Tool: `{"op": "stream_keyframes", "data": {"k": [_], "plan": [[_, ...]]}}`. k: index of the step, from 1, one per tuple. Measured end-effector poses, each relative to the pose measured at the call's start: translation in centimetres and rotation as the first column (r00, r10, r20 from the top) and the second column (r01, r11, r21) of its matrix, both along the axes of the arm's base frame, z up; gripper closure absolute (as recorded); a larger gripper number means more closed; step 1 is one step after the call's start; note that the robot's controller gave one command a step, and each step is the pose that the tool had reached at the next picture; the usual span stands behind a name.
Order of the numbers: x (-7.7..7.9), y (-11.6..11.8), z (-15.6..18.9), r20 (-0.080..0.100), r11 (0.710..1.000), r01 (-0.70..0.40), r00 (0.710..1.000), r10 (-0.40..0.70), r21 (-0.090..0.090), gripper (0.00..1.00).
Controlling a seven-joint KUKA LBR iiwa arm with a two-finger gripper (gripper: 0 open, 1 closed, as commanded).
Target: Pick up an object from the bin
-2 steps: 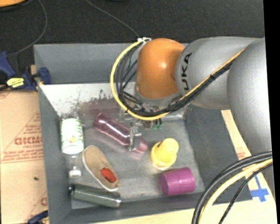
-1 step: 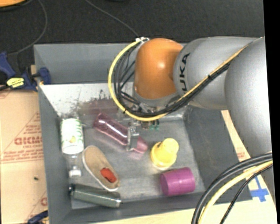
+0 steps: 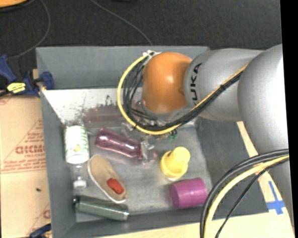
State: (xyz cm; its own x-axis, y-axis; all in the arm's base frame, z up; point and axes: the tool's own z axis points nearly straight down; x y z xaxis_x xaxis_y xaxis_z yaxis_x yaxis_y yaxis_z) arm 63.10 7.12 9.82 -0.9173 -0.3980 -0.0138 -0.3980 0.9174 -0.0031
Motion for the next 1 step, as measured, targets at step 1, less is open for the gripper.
{"op": "stream_keyframes", "data": {"k": [1], "plan": [[0.11,-0.24,-0.6,-0.001,1.0,-0.027,1.0,0.027,-0.001,0.0]]}}
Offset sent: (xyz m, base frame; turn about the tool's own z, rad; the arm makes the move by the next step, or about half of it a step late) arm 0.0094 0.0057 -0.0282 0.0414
